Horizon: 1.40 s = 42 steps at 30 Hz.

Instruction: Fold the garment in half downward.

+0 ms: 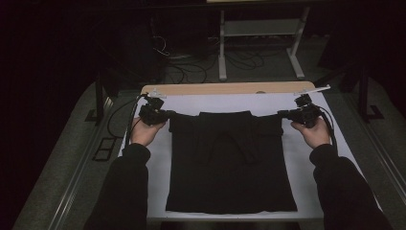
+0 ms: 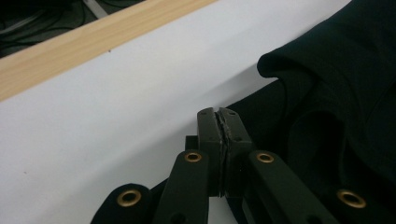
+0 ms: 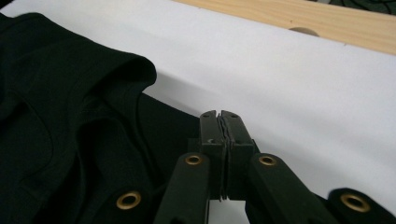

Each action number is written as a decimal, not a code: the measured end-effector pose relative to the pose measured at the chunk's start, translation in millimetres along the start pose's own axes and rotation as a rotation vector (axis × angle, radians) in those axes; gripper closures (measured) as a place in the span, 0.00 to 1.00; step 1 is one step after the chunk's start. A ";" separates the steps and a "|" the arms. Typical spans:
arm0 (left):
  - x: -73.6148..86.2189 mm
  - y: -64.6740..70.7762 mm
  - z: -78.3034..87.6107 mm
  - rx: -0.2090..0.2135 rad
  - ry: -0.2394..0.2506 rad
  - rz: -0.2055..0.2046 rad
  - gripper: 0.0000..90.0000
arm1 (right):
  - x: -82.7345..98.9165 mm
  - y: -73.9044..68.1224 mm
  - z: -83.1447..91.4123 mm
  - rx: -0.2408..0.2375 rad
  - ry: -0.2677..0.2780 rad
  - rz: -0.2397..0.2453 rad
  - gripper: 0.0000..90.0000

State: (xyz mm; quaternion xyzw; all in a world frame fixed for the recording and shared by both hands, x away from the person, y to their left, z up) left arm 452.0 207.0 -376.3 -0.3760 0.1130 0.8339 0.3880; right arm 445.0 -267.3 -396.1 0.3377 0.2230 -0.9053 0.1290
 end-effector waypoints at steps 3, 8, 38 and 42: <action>-2.9 -1.1 0.9 -0.001 0.001 0.007 0.97 | -5.2 -0.9 0.0 0.020 0.004 0.011 0.97; -9.2 -3.8 4.9 -0.009 0.014 0.013 0.97 | -12.4 -2.5 0.1 0.027 0.012 0.013 0.97; -32.8 -20.0 -13.6 -0.019 -0.016 -0.033 0.97 | -27.5 10.2 -6.6 0.047 0.026 -0.012 0.97; -31.8 -23.0 -18.7 -0.021 -0.024 -0.030 0.97 | -28.7 9.6 -11.0 0.061 0.016 -0.007 0.97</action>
Point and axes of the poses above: each handheld gripper's, and its own axes: z roughly backward along the jaws, x roughly out of its underside, y roughly to its right, the point moved 2 cm from there along -z, roughly forward along the jaws, and after that the axes turned 10 degrees about -z, right-handed, at the moved point
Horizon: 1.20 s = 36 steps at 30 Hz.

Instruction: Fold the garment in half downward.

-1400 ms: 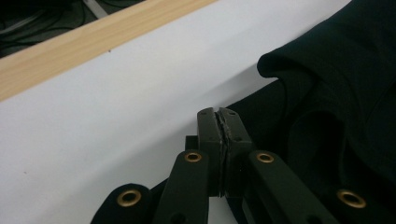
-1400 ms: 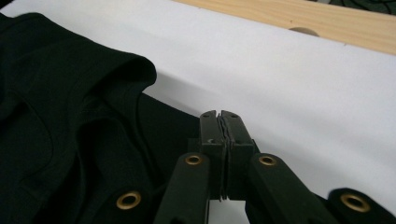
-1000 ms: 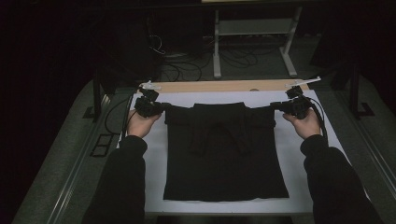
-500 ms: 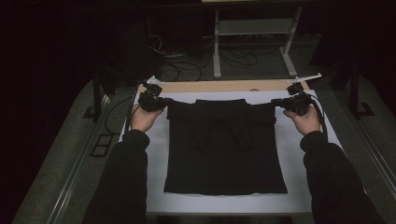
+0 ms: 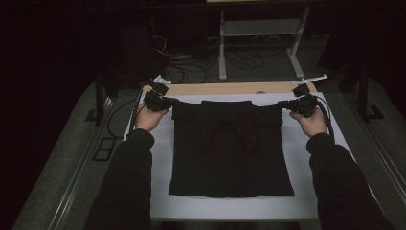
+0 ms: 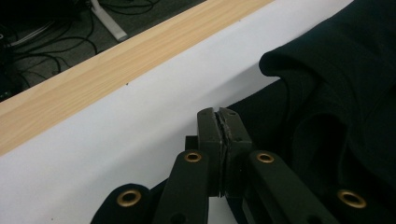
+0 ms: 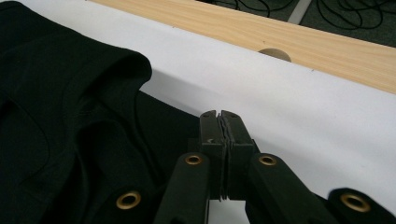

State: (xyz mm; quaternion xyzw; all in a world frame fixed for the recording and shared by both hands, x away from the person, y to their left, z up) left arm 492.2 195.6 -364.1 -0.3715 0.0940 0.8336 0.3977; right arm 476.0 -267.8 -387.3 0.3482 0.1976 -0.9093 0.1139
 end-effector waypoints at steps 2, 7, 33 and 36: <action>1.8 -1.6 -3.0 0.004 -0.009 0.008 0.97 | -0.3 0.2 -2.3 0.003 -0.003 -0.002 0.97; 4.9 -2.0 -9.2 0.011 -0.027 0.015 0.97 | 0.7 1.8 -10.8 0.005 -0.013 0.001 0.97; 43.3 -2.9 -22.7 0.054 -0.012 0.160 0.44 | 15.2 4.8 -30.6 0.014 -0.031 -0.035 0.51; 46.4 -1.4 -23.5 0.107 0.010 0.202 0.31 | 17.5 4.7 -30.6 -0.003 -0.023 -0.046 0.43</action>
Point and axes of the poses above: each handheld gripper's, and its own axes: z roughly backward along the jaws, x roughly out of its underside, y roughly to its right, the point moved 2 cm from there along -z, roughly forward along the jaws, and after that the axes turned 10 degrees about -z, right-handed, at the moved point
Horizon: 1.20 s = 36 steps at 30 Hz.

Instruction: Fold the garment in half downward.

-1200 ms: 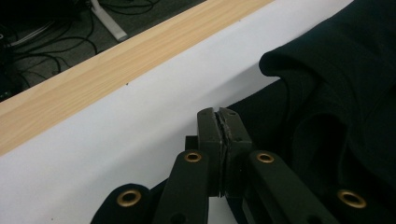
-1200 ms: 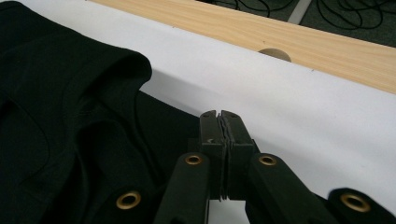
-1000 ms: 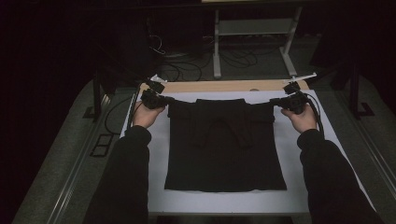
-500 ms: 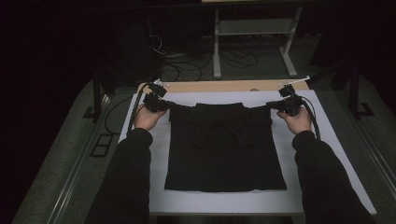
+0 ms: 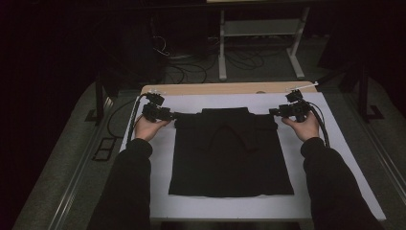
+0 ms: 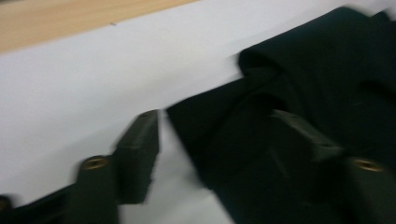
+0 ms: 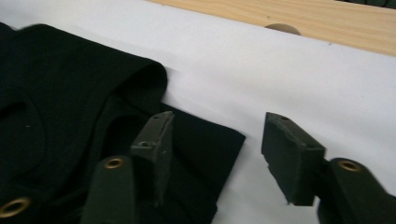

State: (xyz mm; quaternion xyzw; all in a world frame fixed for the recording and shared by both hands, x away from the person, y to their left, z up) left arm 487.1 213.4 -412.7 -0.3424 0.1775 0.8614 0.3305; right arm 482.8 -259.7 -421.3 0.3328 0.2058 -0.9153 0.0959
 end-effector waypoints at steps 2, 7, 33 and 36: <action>2.3 2.1 -0.5 0.026 -0.002 -0.016 0.22 | 2.0 -0.5 -1.1 -0.022 -0.003 -0.008 0.36; 3.5 7.7 1.3 0.038 0.018 -0.019 0.10 | 6.4 -2.3 -2.8 -0.055 -0.023 -0.041 0.17; 12.5 50.9 3.2 0.096 0.102 -0.047 0.00 | 36.4 -30.8 17.0 -0.160 -0.006 0.022 0.00; 12.6 53.1 2.5 0.105 0.115 -0.043 0.00 | 38.1 -35.7 16.6 -0.168 -0.012 0.038 0.00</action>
Point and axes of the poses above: each handheld gripper's, and its own axes: z roughly backward along the jaws, x roughly out of its underside, y roughly to its right, the point moved 2 cm from there along -z, roughly forward along the jaws, and after that the axes turned 10 degrees about -z, right-handed, at the moved point
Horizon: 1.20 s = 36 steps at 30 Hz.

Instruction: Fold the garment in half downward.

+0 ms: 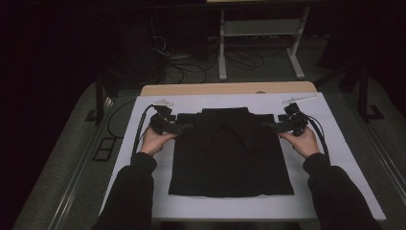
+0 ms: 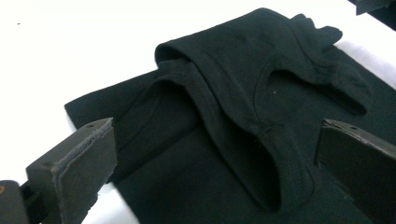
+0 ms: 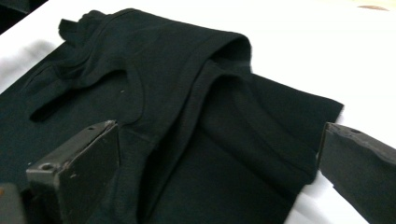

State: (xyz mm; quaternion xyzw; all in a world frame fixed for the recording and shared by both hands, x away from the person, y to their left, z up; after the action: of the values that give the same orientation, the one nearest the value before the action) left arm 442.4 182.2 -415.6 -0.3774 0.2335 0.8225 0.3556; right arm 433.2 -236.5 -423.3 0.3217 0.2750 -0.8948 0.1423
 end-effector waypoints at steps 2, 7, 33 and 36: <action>-0.4 2.2 -1.9 0.006 0.002 -0.001 0.00 | 0.3 -4.3 -1.3 -0.008 -0.002 0.013 0.00; -1.8 7.5 -6.1 0.020 0.007 -0.007 0.00 | 1.0 -16.0 -4.3 -0.024 -0.003 0.038 0.00; 0.6 21.5 -28.5 0.077 -0.015 -0.016 0.03 | 7.4 -35.0 -17.9 -0.090 -0.051 0.112 0.21; 1.3 22.0 -30.6 0.088 -0.021 -0.010 0.07 | 8.0 -36.8 -20.0 -0.080 -0.058 0.118 0.27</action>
State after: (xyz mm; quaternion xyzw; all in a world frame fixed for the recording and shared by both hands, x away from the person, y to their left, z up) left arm 438.9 148.7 -432.7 -0.3540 0.2641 0.8135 0.3783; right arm 421.3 -195.8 -426.6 0.3052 0.2868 -0.8822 0.2154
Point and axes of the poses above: each handheld gripper's, and its own axes: z roughly backward along the jaws, x roughly out of its underside, y roughly to its right, the point moved 2 cm from there along -z, roughly forward along the jaws, and after that the axes turned 10 degrees about -z, right-handed, at the moved point
